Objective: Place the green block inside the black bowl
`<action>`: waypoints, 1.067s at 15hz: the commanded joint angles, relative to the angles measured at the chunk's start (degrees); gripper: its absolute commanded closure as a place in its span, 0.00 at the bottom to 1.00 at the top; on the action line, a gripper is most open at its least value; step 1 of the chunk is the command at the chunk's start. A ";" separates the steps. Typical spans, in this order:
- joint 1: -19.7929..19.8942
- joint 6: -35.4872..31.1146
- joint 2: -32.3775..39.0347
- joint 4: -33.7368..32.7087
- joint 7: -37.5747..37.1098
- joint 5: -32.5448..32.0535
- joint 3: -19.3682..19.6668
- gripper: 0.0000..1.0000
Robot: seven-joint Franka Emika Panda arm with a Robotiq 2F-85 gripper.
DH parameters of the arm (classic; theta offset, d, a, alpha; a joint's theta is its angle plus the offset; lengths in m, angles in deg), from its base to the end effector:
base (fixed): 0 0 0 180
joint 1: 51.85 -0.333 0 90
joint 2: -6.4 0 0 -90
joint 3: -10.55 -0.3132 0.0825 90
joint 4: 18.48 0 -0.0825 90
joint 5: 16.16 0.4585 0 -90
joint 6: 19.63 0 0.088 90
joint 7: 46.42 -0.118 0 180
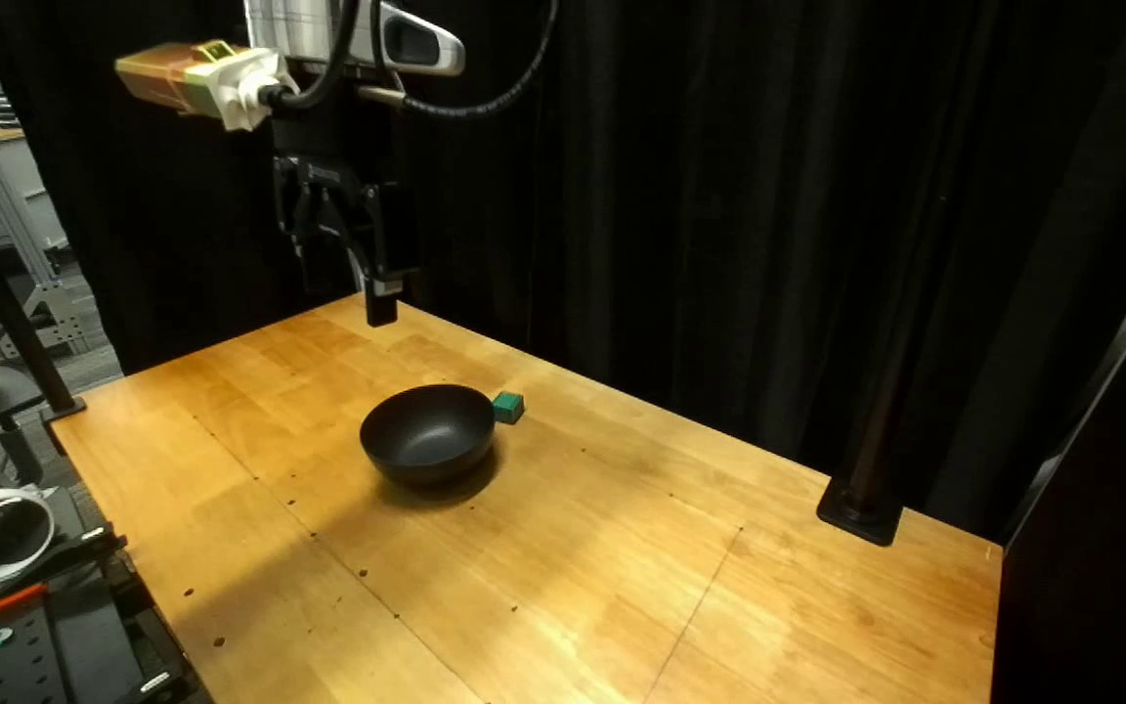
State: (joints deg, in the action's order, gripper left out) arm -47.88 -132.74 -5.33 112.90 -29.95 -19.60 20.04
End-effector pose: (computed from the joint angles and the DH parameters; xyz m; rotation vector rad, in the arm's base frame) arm 0.5151 -0.1274 0.3726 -3.1231 -0.1323 0.1841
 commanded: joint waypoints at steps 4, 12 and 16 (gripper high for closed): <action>-4.38 -17.33 19.35 -8.10 -6.20 2.52 -7.66 0.00; -7.46 -32.03 41.14 -21.01 -17.98 -0.24 -8.94 0.00; -7.14 -33.71 46.43 -24.62 -18.92 0.05 -8.44 0.00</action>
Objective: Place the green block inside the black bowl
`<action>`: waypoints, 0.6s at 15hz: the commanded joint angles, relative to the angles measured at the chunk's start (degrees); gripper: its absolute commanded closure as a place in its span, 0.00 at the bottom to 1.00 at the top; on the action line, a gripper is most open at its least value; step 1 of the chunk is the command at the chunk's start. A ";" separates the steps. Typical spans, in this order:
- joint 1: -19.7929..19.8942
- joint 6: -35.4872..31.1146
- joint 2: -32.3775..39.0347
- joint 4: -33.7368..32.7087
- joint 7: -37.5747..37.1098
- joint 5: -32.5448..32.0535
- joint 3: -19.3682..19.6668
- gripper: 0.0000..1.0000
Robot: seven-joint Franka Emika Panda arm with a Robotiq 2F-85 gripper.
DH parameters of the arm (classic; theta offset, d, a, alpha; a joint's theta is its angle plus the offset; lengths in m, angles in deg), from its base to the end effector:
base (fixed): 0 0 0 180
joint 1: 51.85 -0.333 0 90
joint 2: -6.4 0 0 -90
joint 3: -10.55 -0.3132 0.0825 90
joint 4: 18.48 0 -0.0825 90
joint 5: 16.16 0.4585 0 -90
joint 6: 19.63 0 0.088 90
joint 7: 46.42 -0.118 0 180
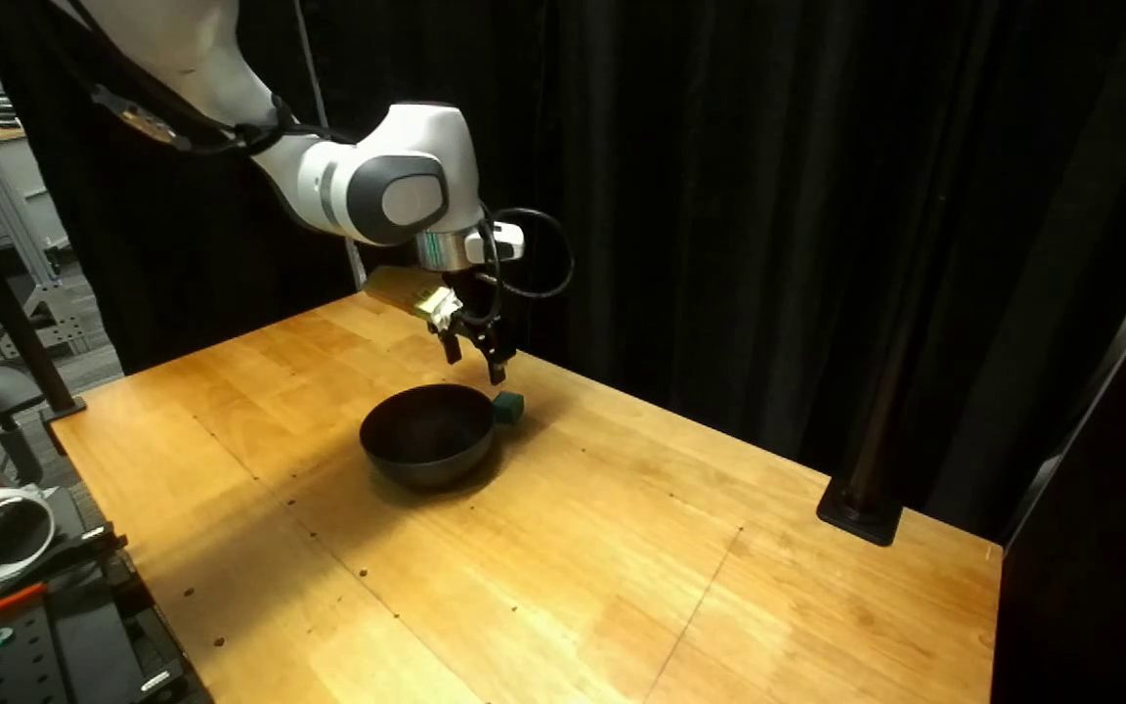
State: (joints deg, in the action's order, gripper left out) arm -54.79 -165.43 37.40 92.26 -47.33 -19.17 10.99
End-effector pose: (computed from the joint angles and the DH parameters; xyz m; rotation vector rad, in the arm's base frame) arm 0.6762 0.0298 0.1386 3.1048 0.1109 0.1116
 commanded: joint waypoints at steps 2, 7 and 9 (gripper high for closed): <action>0.19 -1.35 5.68 -5.19 -1.55 0.35 0.34 0.00; -0.30 -2.98 9.48 -7.43 -2.93 0.07 0.77 0.00; -0.64 -4.41 10.53 -7.89 -3.62 -0.16 1.10 0.00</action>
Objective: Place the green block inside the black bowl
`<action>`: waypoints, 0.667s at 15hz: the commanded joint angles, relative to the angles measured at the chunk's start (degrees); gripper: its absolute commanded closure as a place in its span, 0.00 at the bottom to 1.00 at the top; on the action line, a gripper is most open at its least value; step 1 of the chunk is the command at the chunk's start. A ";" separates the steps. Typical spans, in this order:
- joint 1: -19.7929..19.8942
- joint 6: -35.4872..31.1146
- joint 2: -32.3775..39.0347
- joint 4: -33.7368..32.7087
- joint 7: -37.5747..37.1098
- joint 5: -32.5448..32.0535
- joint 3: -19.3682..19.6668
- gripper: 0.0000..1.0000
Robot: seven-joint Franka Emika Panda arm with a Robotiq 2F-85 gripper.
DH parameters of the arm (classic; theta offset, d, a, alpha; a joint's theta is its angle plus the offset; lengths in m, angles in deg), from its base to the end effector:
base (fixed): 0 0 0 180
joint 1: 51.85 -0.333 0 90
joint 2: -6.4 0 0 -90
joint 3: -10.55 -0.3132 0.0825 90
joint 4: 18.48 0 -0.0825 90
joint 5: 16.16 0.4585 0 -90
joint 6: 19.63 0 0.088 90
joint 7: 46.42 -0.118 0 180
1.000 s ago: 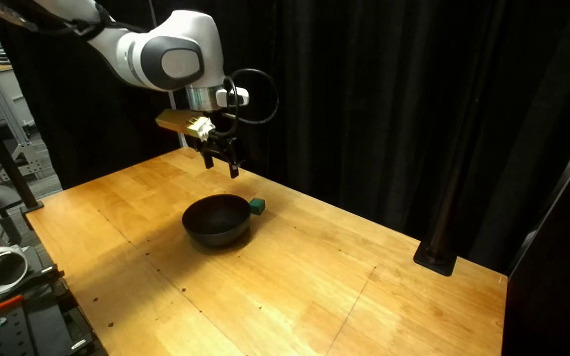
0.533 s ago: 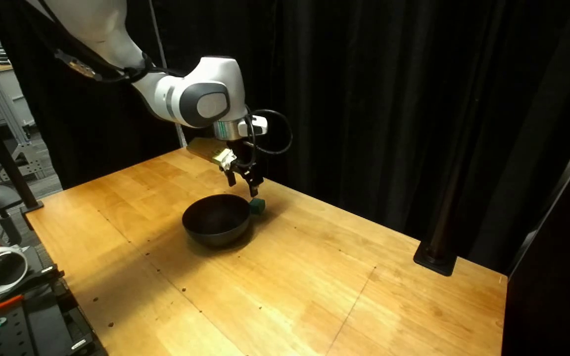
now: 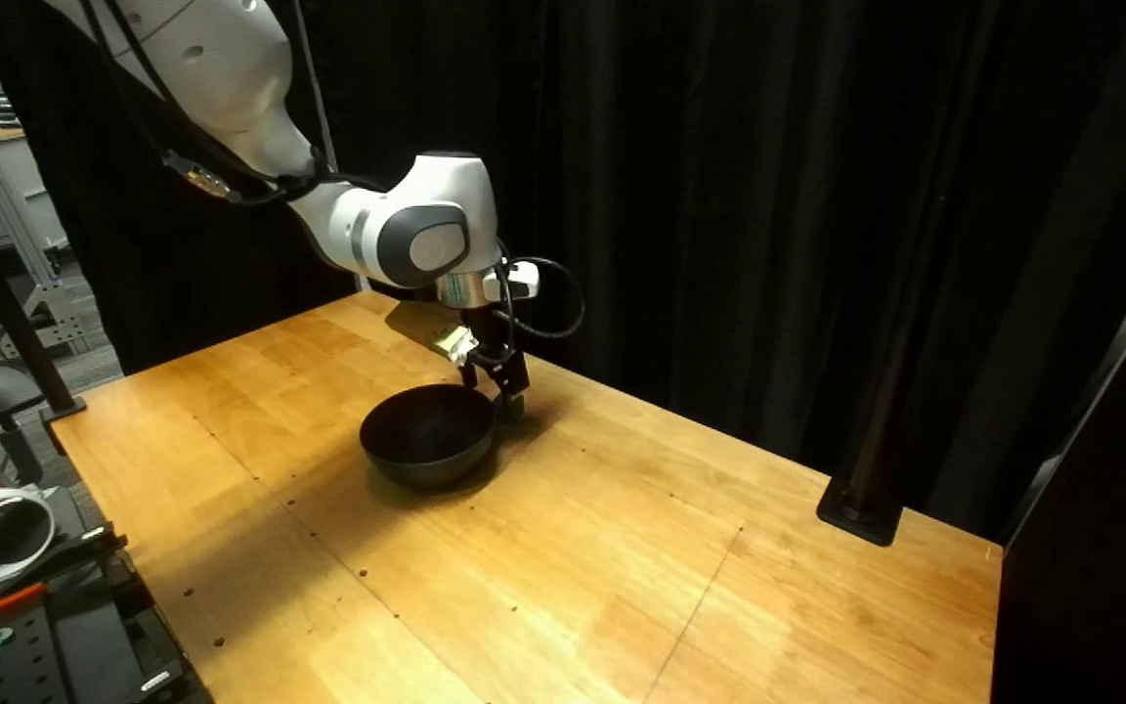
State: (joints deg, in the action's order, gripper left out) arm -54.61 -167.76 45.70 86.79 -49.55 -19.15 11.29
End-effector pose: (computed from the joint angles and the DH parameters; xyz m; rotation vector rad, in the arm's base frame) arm 0.6899 0.0250 0.0851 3.1056 0.0423 0.0989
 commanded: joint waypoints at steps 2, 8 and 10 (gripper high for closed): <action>-1.38 -3.69 3.26 -2.77 -2.29 -0.44 1.31 0.00; -2.94 -5.93 4.65 -3.14 -4.68 -0.84 3.64 0.58; -3.33 -4.47 3.25 -2.32 -5.50 -0.73 4.24 0.73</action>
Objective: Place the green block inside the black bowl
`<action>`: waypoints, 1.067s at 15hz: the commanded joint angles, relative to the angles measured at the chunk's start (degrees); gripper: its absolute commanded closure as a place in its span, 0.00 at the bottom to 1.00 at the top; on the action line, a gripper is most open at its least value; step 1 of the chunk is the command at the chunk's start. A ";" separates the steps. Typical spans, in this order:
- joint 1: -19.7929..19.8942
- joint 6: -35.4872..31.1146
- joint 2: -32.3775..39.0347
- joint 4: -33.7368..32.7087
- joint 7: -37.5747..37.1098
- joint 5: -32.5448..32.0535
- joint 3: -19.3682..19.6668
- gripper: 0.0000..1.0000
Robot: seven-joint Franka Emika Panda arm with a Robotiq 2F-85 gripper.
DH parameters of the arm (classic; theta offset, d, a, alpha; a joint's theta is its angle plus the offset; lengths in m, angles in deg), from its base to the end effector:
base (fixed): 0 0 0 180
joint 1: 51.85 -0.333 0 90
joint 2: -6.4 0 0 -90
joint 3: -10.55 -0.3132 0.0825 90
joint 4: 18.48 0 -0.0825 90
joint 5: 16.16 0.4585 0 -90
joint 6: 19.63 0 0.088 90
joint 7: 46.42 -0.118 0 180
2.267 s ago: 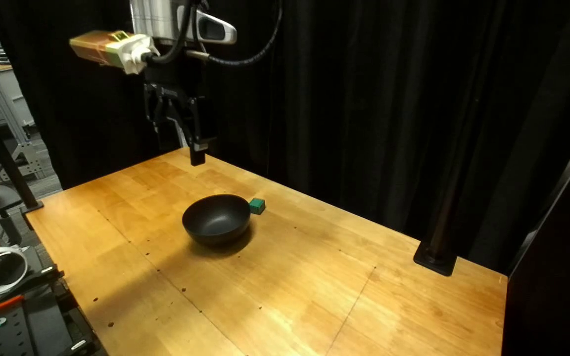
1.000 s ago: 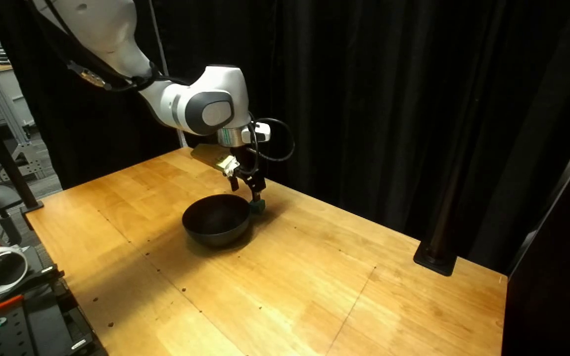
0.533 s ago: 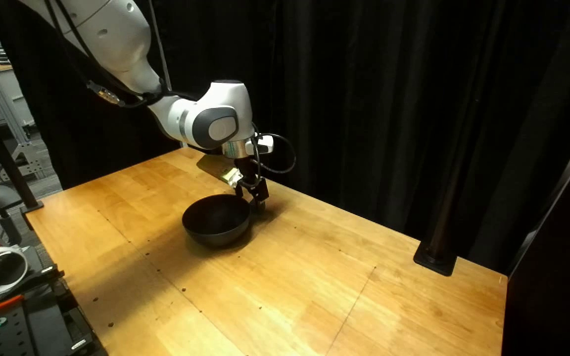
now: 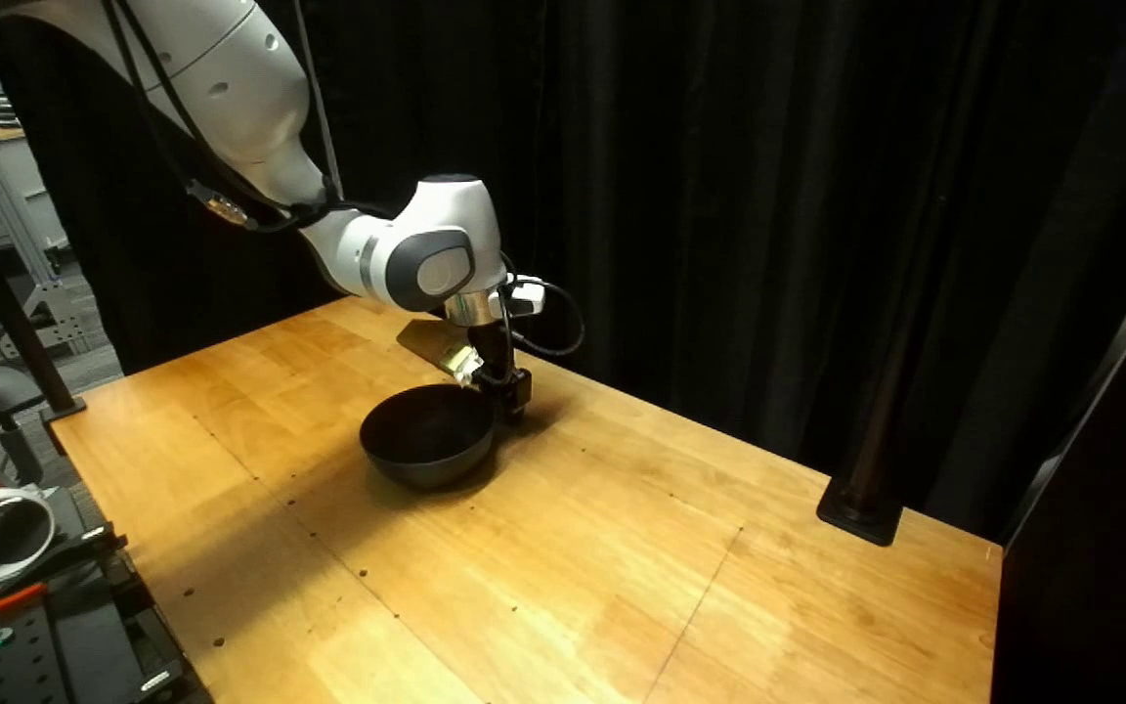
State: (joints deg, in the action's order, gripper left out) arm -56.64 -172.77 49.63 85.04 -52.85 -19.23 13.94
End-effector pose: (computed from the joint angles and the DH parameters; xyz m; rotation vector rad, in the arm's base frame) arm 0.6956 0.0184 0.0598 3.0776 -0.0354 0.1791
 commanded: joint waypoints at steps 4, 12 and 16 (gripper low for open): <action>-1.87 0.56 -8.22 2.52 -3.20 -1.02 2.65 0.83; 1.18 29.70 -19.86 4.06 -2.53 -1.01 1.98 0.83; 3.61 35.13 -19.89 6.15 -1.27 4.69 -0.78 0.80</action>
State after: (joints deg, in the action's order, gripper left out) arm -54.95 -140.04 30.99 89.00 -55.68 -17.92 15.33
